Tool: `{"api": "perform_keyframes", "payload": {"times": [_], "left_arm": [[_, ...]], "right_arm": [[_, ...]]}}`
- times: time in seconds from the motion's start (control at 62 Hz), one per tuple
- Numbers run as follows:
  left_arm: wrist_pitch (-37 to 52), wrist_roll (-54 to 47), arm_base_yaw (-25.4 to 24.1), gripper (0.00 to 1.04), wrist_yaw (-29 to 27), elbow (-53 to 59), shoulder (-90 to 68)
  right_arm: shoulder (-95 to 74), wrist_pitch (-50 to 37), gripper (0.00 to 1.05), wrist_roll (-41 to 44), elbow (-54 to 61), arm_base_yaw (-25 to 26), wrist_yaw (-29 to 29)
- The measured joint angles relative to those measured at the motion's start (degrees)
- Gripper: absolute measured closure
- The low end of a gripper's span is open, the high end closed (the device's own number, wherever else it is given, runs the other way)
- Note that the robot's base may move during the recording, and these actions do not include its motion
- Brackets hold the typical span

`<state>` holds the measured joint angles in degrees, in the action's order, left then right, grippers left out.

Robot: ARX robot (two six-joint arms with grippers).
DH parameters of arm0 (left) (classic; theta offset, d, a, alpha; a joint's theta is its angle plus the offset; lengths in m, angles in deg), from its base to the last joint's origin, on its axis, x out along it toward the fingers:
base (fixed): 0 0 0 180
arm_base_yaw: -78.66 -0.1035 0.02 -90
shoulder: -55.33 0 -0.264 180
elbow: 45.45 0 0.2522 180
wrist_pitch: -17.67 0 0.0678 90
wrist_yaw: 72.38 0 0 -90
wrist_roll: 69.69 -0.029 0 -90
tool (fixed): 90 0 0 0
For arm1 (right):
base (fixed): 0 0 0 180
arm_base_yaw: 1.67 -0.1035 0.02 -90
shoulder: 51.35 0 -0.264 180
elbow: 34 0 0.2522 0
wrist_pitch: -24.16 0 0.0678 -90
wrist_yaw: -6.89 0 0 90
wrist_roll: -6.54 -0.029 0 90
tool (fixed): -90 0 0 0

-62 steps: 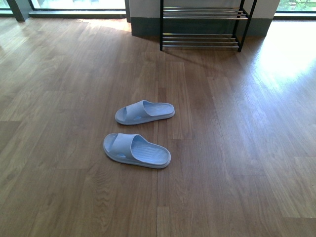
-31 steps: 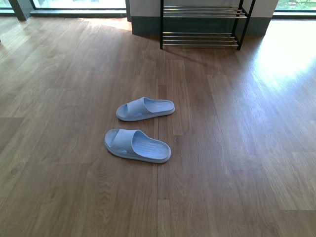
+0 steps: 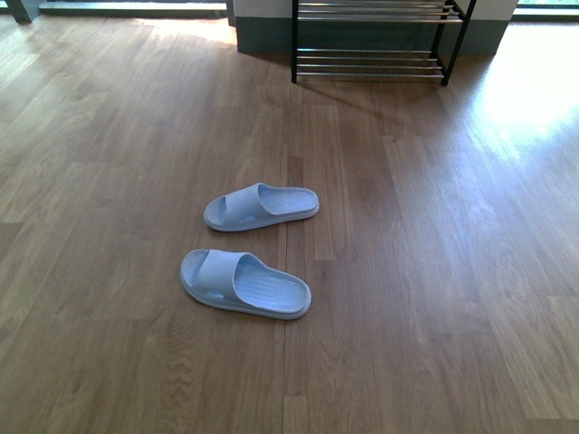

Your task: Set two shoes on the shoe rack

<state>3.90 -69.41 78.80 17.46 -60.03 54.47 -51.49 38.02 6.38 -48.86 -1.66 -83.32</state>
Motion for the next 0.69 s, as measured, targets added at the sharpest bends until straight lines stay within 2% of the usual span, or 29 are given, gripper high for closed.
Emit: {"api": "perform_keyframes", "payload": {"times": [0.693], "left_arm": [[0.0, 0.0, 0.0, 0.09, 0.0, 0.0, 0.0]], "right_arm": [[0.0, 0.0, 0.09, 0.0, 0.0, 0.0, 0.1]]}}
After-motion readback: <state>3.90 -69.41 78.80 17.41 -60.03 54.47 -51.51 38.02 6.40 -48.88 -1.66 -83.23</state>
